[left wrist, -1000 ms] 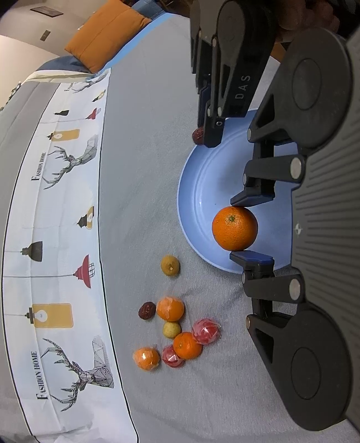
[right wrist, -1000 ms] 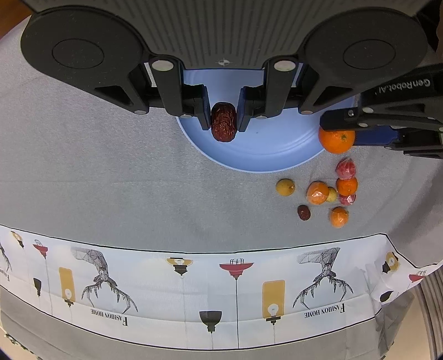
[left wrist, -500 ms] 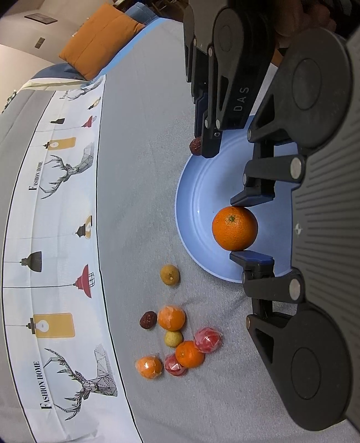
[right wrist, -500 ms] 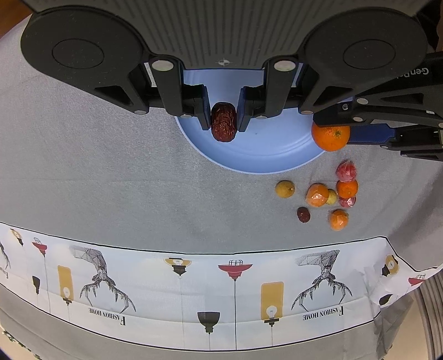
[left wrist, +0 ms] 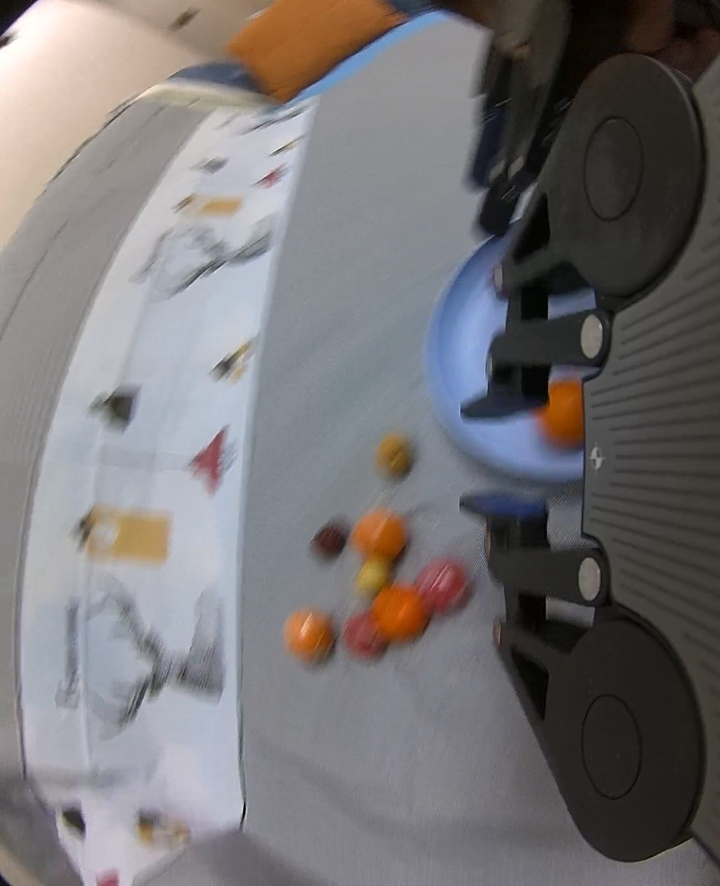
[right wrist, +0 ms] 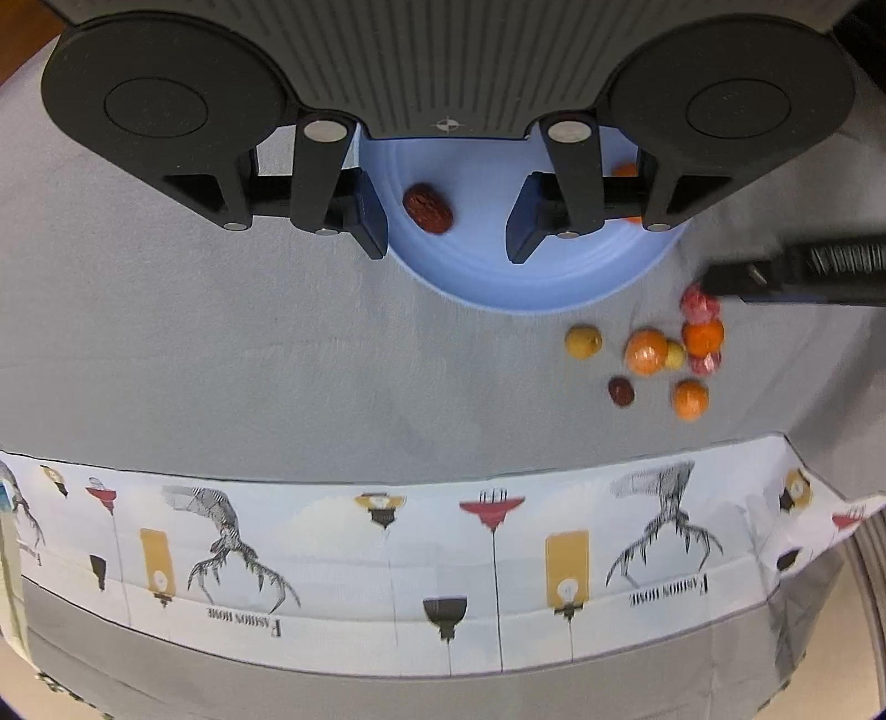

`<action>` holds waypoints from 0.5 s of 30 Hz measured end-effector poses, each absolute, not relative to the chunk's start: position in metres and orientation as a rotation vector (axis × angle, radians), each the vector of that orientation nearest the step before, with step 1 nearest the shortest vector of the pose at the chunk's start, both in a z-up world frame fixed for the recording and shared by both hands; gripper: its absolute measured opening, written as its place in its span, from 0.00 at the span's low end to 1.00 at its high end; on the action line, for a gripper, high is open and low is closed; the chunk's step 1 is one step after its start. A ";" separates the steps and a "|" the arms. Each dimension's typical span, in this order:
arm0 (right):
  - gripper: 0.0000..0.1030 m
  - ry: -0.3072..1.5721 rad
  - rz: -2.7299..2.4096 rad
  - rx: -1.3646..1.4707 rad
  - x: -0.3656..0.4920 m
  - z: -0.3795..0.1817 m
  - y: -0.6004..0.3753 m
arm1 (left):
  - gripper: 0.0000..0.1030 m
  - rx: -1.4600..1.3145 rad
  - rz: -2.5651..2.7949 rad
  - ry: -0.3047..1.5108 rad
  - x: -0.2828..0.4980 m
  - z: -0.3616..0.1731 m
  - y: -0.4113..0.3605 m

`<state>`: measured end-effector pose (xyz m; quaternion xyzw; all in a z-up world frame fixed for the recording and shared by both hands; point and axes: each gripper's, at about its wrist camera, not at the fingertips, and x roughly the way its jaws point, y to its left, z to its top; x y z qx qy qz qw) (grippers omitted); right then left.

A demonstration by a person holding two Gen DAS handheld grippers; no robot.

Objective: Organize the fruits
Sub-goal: 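Open the left gripper over the plate while the right gripper releases the date, then grasp another mandarin orange with the left gripper while the right gripper grasps a yellow fruit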

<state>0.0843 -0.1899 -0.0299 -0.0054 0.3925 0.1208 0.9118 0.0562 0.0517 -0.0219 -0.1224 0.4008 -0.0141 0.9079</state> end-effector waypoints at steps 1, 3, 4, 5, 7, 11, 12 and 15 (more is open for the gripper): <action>0.46 0.796 0.253 -0.002 0.084 -0.028 -0.190 | 0.12 -0.272 0.002 0.810 0.057 -0.018 0.062; 0.31 0.766 0.265 0.009 0.084 -0.025 -0.190 | 0.08 -0.326 0.057 0.789 0.065 -0.010 0.084; 0.27 0.753 0.272 0.016 0.084 -0.024 -0.189 | 0.08 -0.356 0.083 0.787 0.071 -0.006 0.095; 0.22 0.742 0.280 0.025 0.085 -0.023 -0.189 | 0.08 -0.379 0.104 0.785 0.079 -0.003 0.106; 0.18 0.713 0.296 0.041 0.086 -0.019 -0.186 | 0.08 -0.417 0.139 0.784 0.097 0.001 0.128; 0.19 0.701 0.342 0.070 0.098 -0.015 -0.175 | 0.09 -0.547 0.178 0.786 0.121 -0.020 0.165; 0.19 0.715 0.357 0.079 0.102 -0.017 -0.171 | 0.09 -0.548 0.198 0.817 0.121 -0.034 0.167; 0.19 0.765 0.385 0.093 0.115 -0.022 -0.155 | 0.08 -0.761 0.215 0.966 0.125 -0.069 0.179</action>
